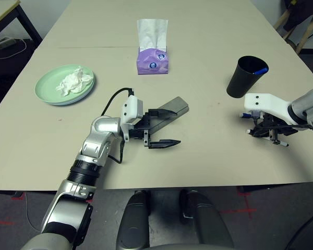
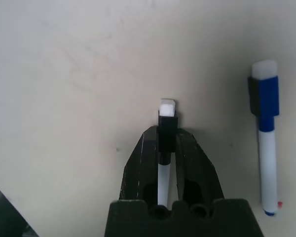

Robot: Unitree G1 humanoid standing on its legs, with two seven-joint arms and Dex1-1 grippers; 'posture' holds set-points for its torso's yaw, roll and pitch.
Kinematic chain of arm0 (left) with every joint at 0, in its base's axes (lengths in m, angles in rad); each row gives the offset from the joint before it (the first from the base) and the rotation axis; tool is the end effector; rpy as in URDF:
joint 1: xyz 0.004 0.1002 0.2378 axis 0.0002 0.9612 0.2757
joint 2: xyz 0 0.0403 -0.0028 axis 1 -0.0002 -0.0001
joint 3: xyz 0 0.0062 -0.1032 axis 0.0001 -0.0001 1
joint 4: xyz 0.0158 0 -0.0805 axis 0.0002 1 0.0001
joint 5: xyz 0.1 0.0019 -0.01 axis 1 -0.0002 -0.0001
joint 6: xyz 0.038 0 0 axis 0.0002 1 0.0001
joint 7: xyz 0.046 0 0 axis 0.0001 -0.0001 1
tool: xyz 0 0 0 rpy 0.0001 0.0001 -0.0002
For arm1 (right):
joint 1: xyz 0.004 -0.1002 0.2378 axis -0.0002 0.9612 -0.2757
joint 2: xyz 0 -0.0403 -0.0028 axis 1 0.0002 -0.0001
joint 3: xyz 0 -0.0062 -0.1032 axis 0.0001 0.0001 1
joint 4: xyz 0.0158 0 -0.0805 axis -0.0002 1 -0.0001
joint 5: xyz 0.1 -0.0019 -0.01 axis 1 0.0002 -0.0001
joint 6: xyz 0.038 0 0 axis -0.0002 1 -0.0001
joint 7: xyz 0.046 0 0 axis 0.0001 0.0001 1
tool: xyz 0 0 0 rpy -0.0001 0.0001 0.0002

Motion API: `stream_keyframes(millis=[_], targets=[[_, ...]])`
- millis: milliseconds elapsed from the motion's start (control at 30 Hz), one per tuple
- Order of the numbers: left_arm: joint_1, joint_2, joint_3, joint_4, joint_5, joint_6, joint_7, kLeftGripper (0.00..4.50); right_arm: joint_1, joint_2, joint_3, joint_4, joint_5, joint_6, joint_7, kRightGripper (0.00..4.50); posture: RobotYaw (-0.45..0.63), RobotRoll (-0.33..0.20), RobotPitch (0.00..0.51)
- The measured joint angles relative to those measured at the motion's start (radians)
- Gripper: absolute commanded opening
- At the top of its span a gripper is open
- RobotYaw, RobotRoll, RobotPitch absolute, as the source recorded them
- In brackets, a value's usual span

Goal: Organize and tidy the items on the table.

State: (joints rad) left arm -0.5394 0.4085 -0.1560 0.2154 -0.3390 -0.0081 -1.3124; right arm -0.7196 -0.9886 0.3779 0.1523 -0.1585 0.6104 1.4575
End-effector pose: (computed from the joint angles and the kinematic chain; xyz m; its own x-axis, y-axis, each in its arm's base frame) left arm 0.2952 0.1760 0.1412 0.0783 -0.9944 -0.0705 0.9564 0.0549 0.2868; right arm 0.2905 -0.2674 0.2192 0.2838 0.3118 -0.9068 -0.9257 0.3358 -0.1743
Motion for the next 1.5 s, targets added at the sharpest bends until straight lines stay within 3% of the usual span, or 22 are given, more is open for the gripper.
stream_keyframes(millis=[167, 333, 533, 767, 900, 1067, 1233, 1500], targets=[[-0.002, 0.004, 0.001, 0.000, -0.002, 0.002, 0.000, 4.50, -0.104, 0.147, -0.160, -0.002, 0.194, 0.111, -0.002, 0.32, 0.05, 0.000, 0.170], [-0.012, 0.006, 0.012, 0.006, -0.011, 0.003, 0.001, 4.50, -0.165, 0.294, -0.349, 0.014, 0.358, 0.121, -0.127, 0.32, 0.05, 0.000, 0.166], [-0.037, 0.003, 0.021, 0.034, -0.012, 0.003, 0.006, 4.50, -0.165, 0.473, -0.539, 0.107, 0.403, -0.152, -0.446, 0.32, 0.05, 0.000, 0.160], [-0.040, 0.005, 0.022, 0.039, -0.012, 0.003, 0.009, 4.50, -0.063, 0.627, -0.639, 0.109, 0.393, -0.467, -0.785, 0.32, 0.03, 0.000, 0.156], [-0.045, 0.005, 0.022, 0.040, -0.012, 0.001, 0.009, 4.50, -0.056, 0.662, -0.672, 0.109, 0.372, -0.606, -0.950, 0.32, 0.03, 0.000, 0.154], [-0.061, 0.002, 0.022, 0.066, -0.011, -0.003, 0.009, 4.50, -0.114, 0.671, -0.703, 0.124, 0.383, -0.620, -1.096, 0.32, 0.03, 0.000, 0.153], [-0.068, 0.001, 0.022, 0.075, -0.011, -0.011, 0.008, 4.50, -0.168, 0.634, -0.715, 0.120, 0.416, -0.507, -1.171, 0.32, 0.03, 0.000, 0.150], [-0.069, -0.001, 0.022, 0.078, -0.010, -0.019, 0.008, 4.50, -0.141, 0.590, -0.705, 0.051, 0.437, -0.203, -1.255, 0.32, 0.03, 0.000, 0.149]])
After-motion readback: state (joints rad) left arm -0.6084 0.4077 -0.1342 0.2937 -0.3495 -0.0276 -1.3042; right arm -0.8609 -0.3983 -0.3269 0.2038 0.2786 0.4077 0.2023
